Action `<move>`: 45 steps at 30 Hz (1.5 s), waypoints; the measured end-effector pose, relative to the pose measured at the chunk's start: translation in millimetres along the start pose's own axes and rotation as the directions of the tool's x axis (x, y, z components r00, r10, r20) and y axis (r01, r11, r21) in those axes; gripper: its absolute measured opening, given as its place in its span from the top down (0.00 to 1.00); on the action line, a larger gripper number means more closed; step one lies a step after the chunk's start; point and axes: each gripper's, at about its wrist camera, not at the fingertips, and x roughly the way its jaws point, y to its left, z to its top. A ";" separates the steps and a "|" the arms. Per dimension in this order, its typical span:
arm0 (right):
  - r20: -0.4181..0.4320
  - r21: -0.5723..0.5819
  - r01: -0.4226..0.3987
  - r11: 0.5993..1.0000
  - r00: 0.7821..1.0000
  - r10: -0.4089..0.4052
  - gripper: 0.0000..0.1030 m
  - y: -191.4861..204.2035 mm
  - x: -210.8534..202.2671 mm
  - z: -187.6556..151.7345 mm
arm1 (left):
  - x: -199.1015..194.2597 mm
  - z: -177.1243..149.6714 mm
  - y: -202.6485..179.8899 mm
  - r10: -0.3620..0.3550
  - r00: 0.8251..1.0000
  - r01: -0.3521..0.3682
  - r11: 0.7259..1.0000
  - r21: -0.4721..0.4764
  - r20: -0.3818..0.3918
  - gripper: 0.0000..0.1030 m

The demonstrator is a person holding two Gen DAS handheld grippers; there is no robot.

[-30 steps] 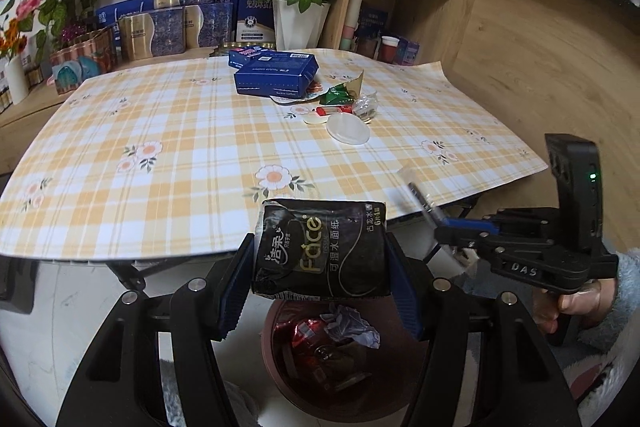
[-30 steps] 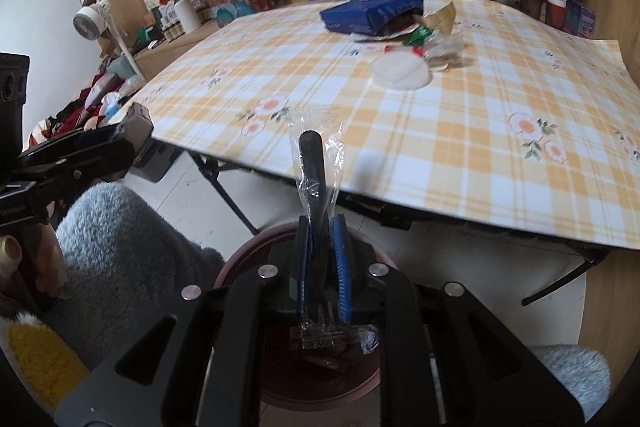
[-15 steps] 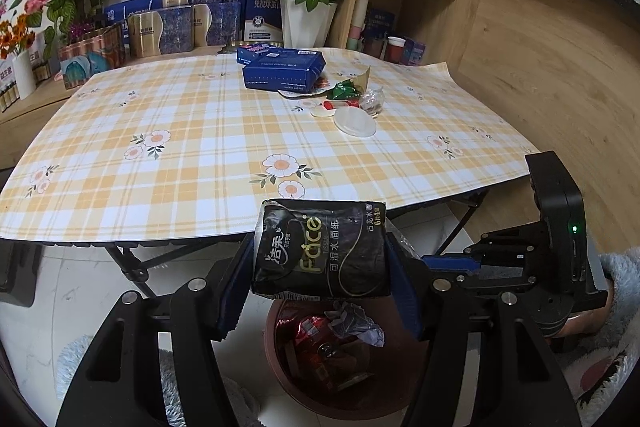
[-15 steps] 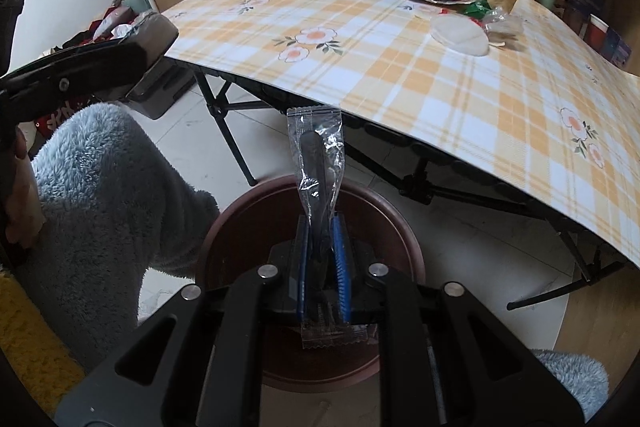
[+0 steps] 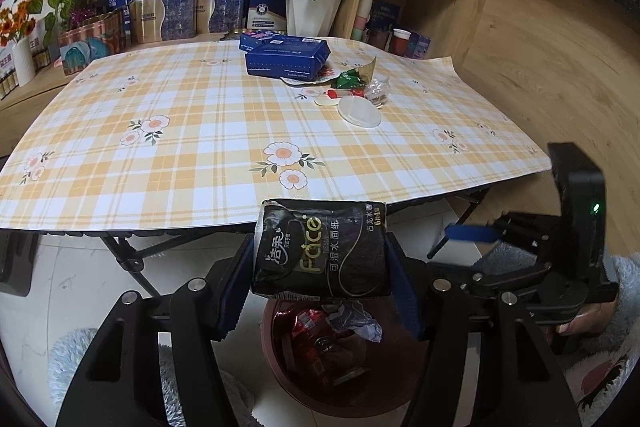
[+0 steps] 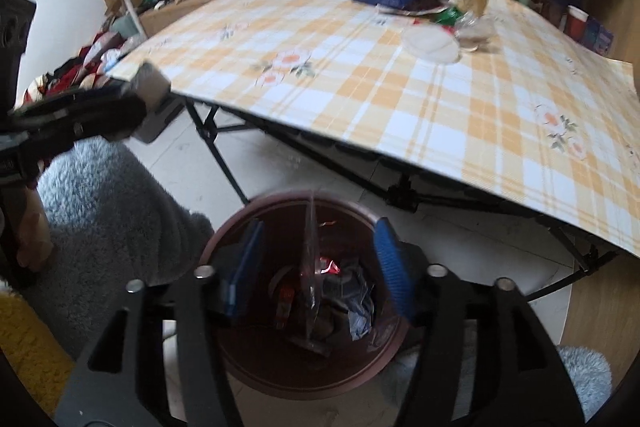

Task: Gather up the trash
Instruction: 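Carry the bagged fork into the bin and open the right tool while the left tool holds the tissue pack, then lower the black tissue pack into the bin and open the left tool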

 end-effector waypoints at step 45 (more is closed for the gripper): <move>0.146 0.260 0.040 0.965 0.986 -0.080 0.06 -58.3 -37.7 25.4 | 16.3 26.5 -6.9 0.063 0.998 -0.062 0.998 0.019 -0.022 0.08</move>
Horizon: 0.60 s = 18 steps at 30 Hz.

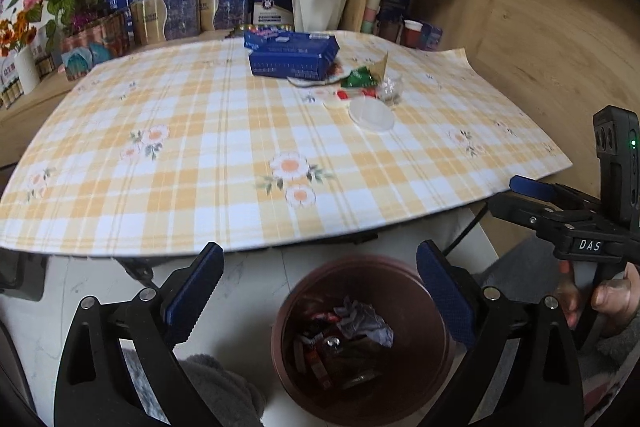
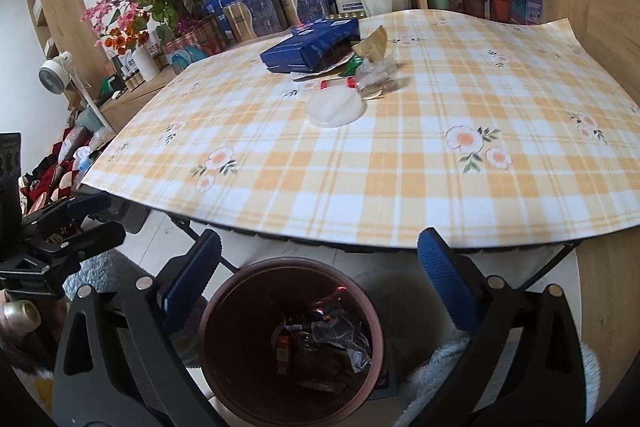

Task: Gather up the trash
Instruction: 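Lower the black tissue pack into the bin and open the left tool, then move both tools back over the table toward the blue box and white lid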

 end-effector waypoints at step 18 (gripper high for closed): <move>0.005 0.037 0.113 0.993 0.994 -0.114 0.06 -55.9 22.4 65.1 | 51.8 105.0 14.7 0.127 0.992 -0.127 0.991 0.033 -0.021 0.08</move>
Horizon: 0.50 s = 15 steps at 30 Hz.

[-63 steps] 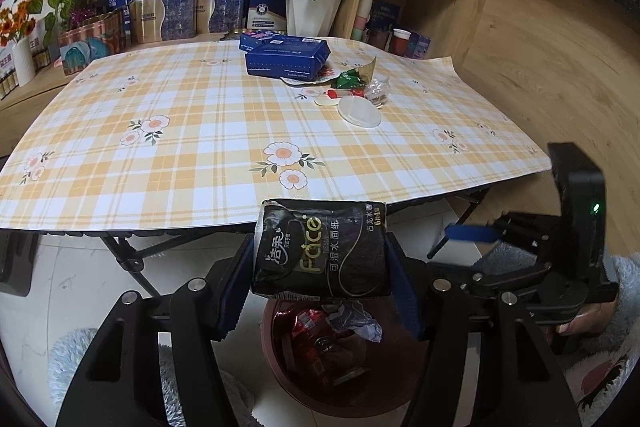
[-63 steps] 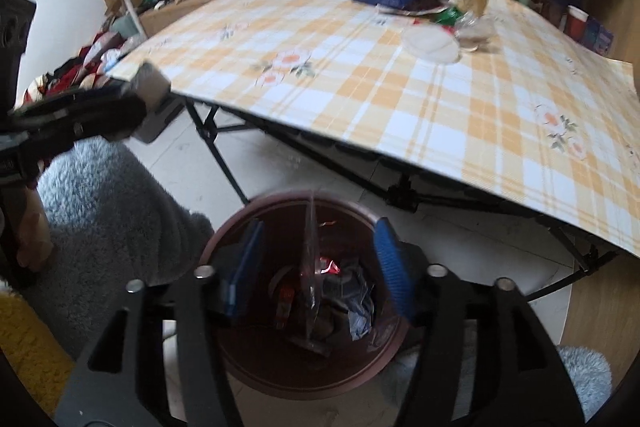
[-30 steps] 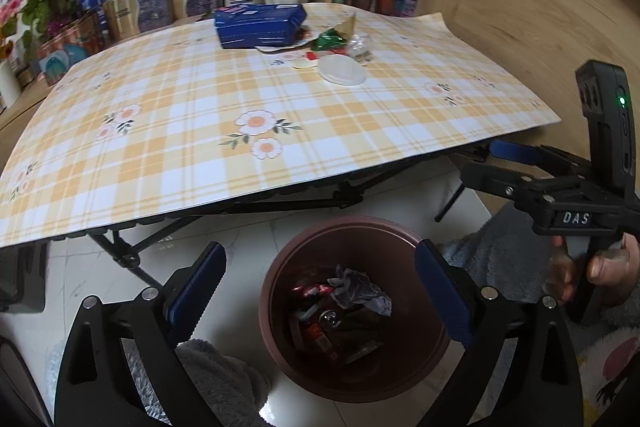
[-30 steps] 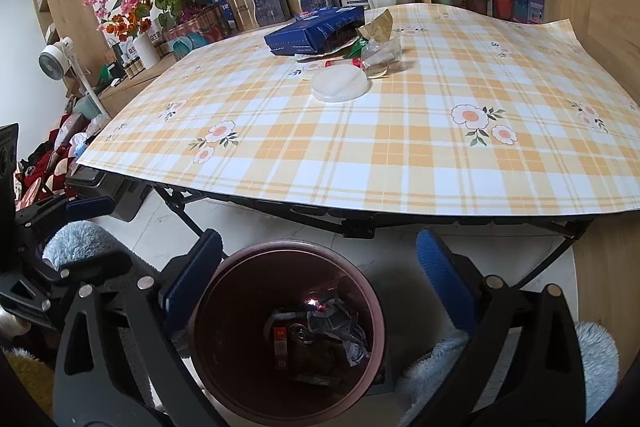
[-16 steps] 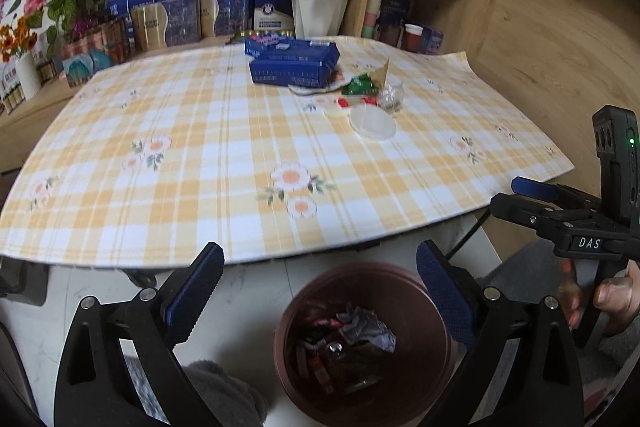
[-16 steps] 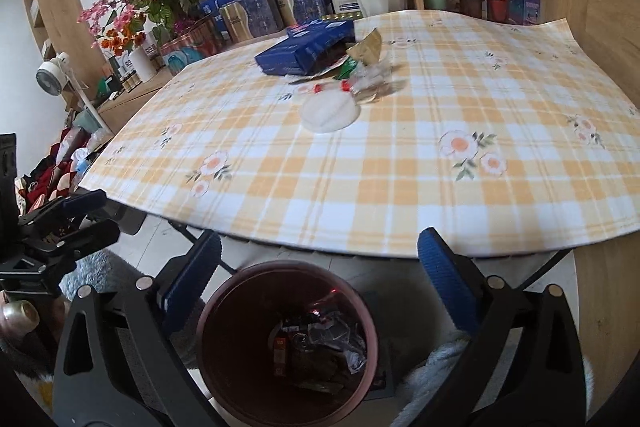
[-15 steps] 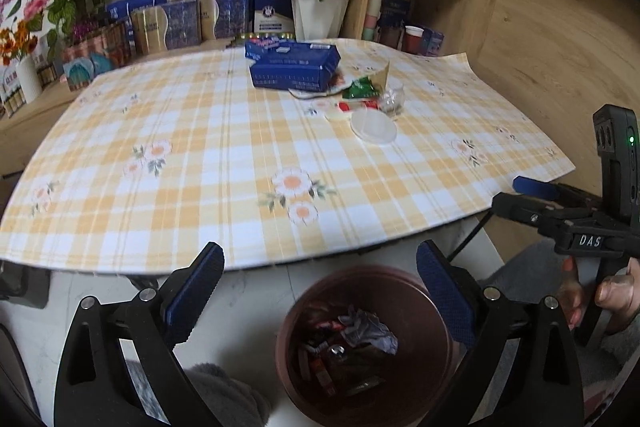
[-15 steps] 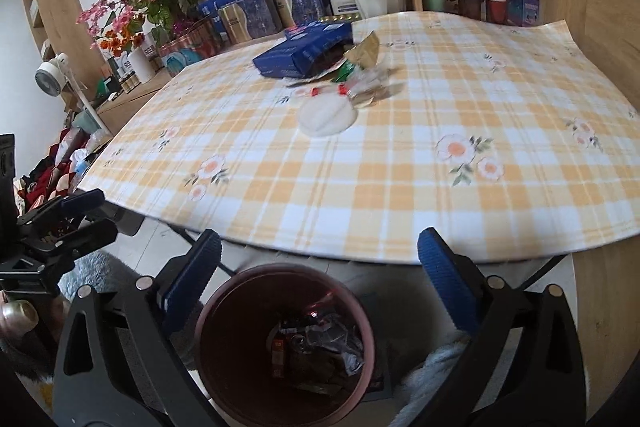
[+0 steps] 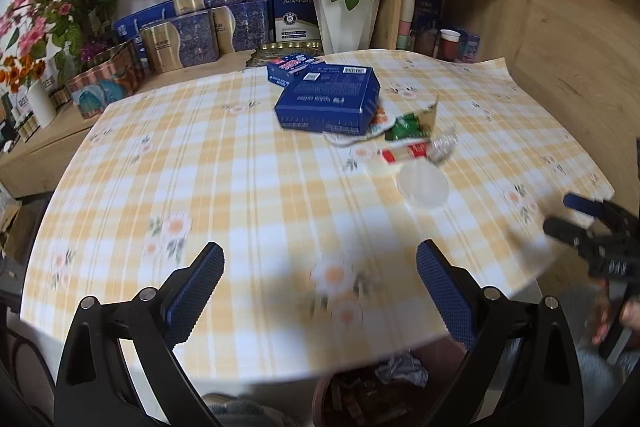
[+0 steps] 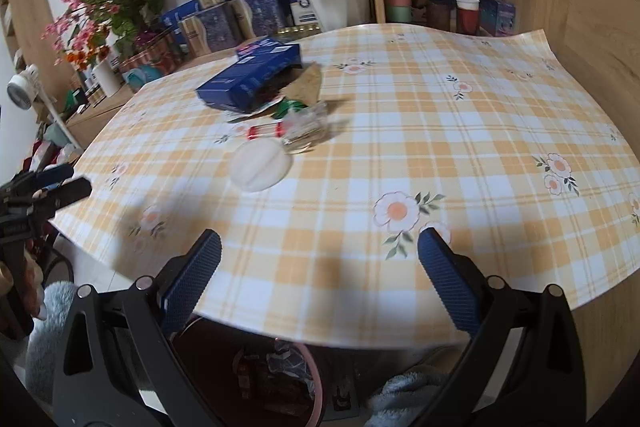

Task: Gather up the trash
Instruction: 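Move both tools back over the table toward the blue box and white lid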

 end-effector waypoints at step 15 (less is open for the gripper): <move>0.007 0.061 -0.036 0.998 0.999 0.035 0.06 -35.6 41.5 38.3 | 182.5 153.8 -59.8 0.170 0.974 -0.145 0.975 0.167 -0.150 0.08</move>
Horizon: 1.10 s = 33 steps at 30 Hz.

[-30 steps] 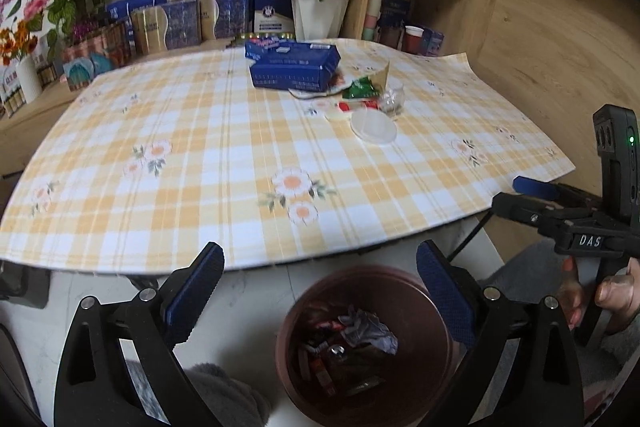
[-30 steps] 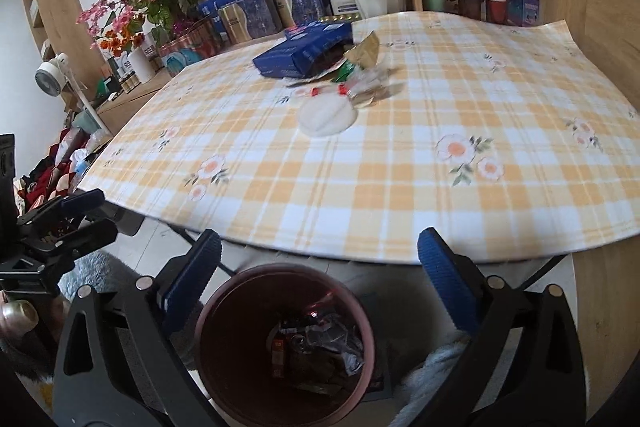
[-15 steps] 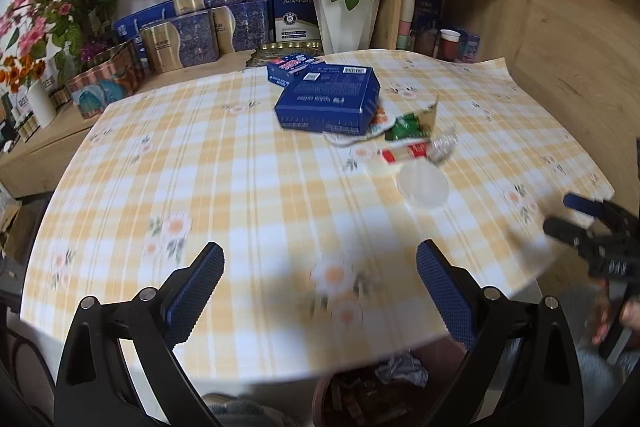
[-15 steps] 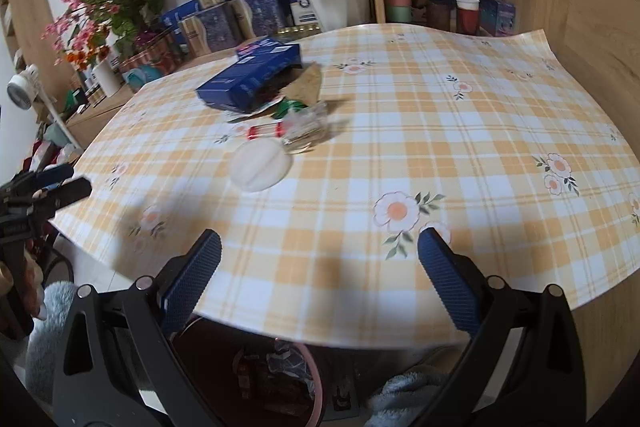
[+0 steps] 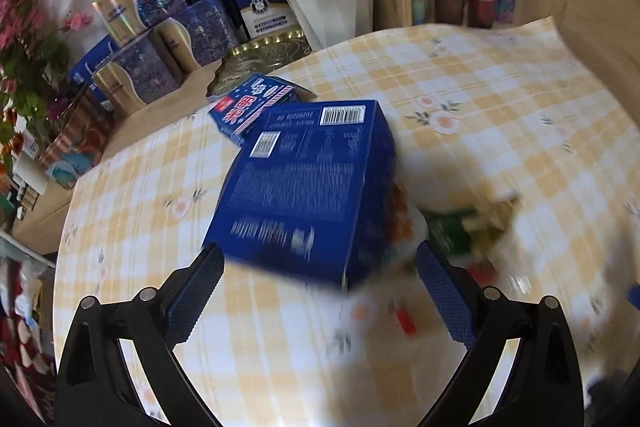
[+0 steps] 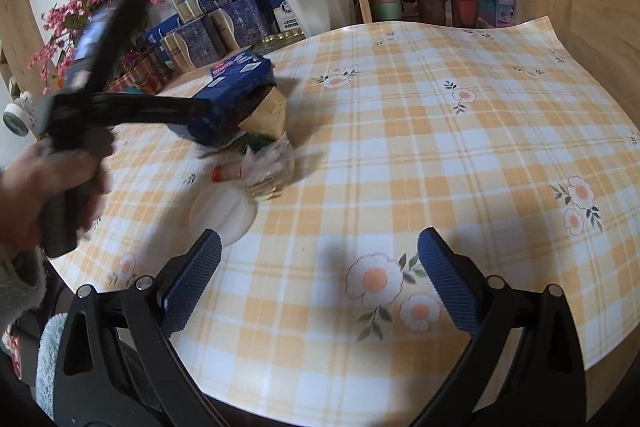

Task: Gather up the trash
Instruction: 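Move both tools back over the table toward the blue box and white lid, then grasp the blue coffee box with the left tool while the right tool grasps the white round lid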

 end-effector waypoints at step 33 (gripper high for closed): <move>0.005 -0.015 -0.024 1.000 1.000 0.024 0.06 0.0 -3.0 10.4 | -13.6 34.4 144.6 -0.238 0.964 0.208 0.952 -0.223 -0.115 0.79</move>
